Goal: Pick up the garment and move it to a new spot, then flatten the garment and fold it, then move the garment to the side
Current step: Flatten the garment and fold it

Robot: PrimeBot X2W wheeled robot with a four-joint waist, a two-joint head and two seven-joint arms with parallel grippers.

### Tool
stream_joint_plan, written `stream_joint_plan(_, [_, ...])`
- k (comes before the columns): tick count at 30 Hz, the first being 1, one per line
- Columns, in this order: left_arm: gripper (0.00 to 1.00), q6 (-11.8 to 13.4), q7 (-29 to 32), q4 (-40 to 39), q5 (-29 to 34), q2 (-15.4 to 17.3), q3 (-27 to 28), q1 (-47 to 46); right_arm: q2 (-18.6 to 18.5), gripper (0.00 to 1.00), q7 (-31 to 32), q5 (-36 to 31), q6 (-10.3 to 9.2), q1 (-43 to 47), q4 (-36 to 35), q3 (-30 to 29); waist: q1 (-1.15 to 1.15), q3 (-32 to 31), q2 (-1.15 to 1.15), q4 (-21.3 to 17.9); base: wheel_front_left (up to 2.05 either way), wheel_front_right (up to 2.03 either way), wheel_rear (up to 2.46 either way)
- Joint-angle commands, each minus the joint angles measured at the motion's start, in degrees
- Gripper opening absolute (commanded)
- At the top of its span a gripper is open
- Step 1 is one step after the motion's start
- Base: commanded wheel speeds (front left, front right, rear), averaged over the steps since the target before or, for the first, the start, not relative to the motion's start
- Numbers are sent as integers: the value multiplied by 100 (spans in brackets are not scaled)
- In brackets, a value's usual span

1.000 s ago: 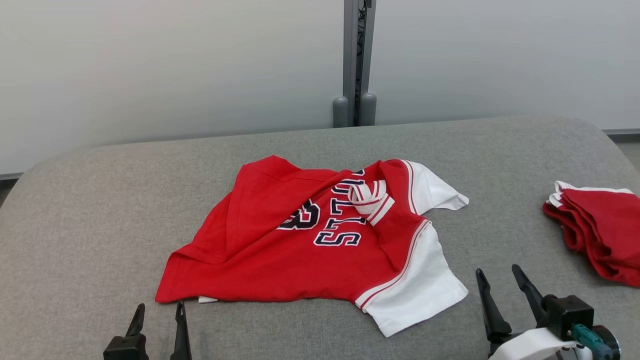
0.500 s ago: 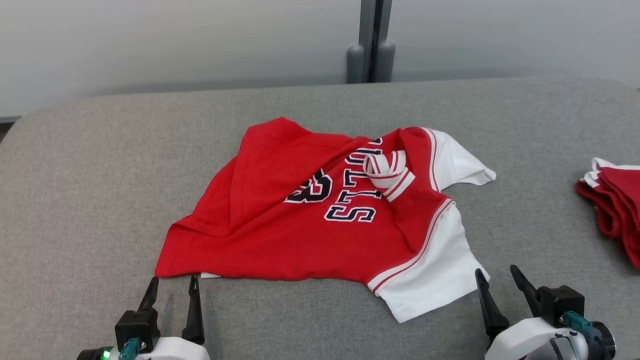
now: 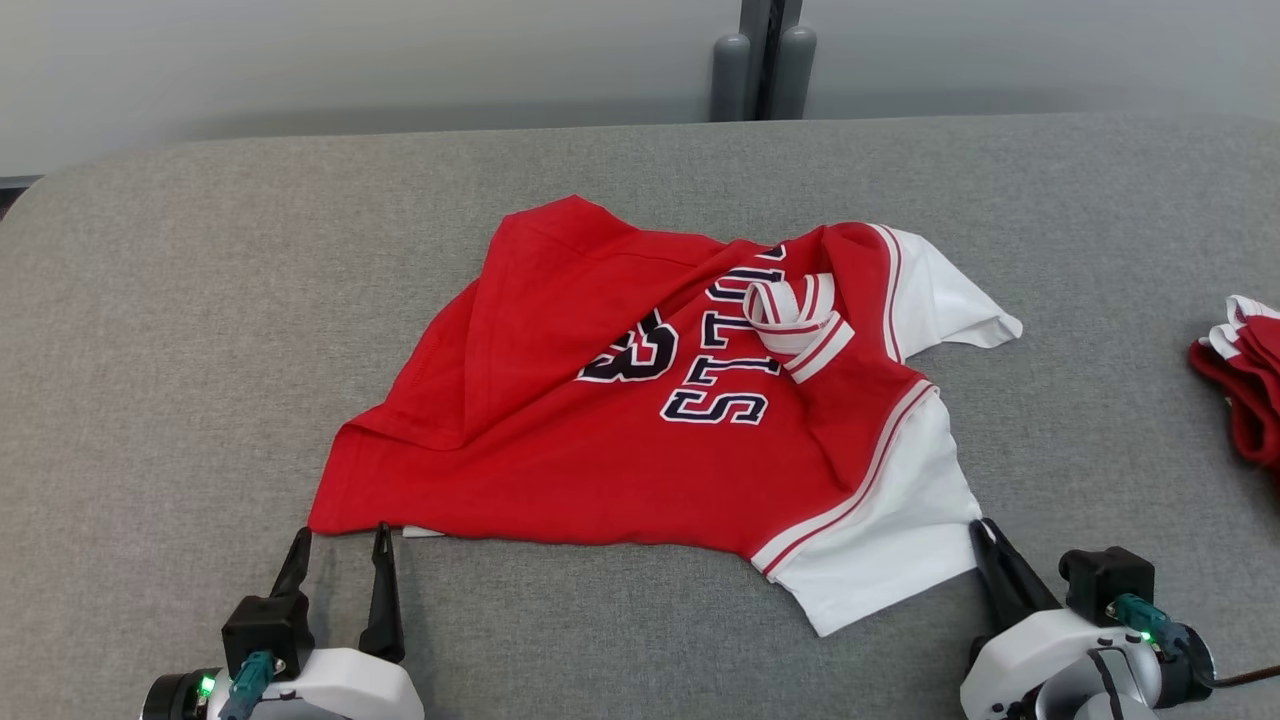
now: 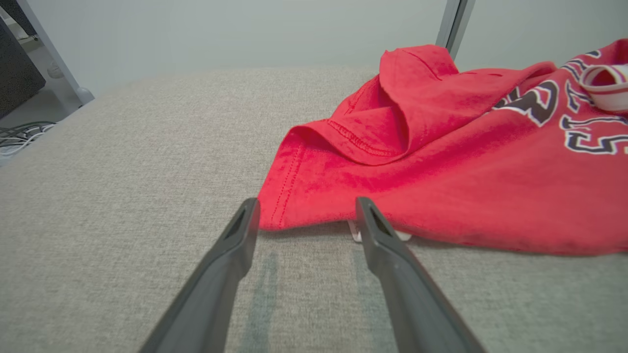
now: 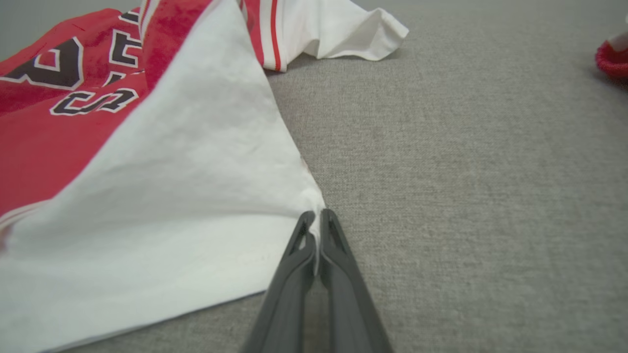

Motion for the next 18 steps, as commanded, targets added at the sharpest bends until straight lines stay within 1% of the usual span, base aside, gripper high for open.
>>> stream_joint_plan(1, [100, -6, -10, 14, -60, 24, 69, -122, -47, 0, 31, 50, -3, 14, 15, -66, 0, 27, 0, -61, 0, 0, 0])
stream_joint_plan(8, [100, -15, -10, 158, -192, 25, 112, -140, -37, 0, 18, -22, -2, 120, -379, -395, 0, 62, 0, -270, 0, 0, 0])
stream_joint_plan(10, [100, 1, -9, 271, -265, 23, 127, -155, -37, 0, 18, -30, -2, 181, -524, -491, 0, 78, 0, -381, 0, 0, 0])
stream_joint_plan(18, [100, 23, -10, 590, -441, 24, 156, -221, -37, 0, 18, 86, -2, 190, -707, -473, 0, 84, 0, -532, 0, 0, 0])
